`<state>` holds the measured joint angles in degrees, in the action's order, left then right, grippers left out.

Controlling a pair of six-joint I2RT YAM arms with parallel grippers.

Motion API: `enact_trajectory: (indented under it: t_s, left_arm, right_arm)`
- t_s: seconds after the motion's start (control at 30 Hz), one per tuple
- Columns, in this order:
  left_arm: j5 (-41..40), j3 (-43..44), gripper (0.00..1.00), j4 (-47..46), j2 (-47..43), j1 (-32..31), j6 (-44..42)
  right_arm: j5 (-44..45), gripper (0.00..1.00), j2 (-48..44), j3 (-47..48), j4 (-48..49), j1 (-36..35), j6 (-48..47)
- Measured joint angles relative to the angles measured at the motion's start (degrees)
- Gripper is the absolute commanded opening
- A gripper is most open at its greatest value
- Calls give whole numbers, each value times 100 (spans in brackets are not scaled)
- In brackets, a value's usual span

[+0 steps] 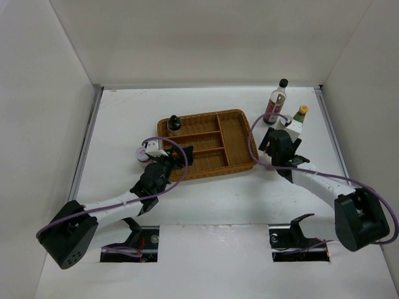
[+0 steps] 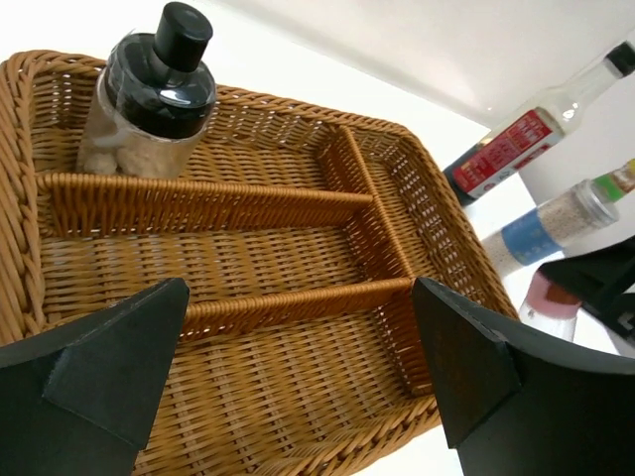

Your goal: Organize the condiment bottles

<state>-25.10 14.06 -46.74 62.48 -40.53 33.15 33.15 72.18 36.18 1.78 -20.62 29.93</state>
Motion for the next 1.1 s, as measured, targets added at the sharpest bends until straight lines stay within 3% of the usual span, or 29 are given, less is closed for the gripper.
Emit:
enact_trajectory:
  t_s: [0.2, 0.43, 0.7, 0.93, 1.1]
  left_arm:
    - [35, -11, 100, -109, 7, 2, 70]
    - [83, -11, 100, -120, 177, 13, 160]
    - [173, -11, 100, -120, 262, 50, 227]
    - [208, -11, 100, -138, 293, 76, 251]
    - [227, -11, 100, -142, 293, 83, 264]
  right_arm:
    - [105, 74, -667, -271, -76, -247, -15]
    - [133, 84, -1488, -603, -378, -461, 96]
    - [7, 83, -1084, -588, -616, -199, 90]
    - [-225, 64, 48, -280, -492, 315, 140]
    - [-321, 54, -389, -669, -533, 81, 667]
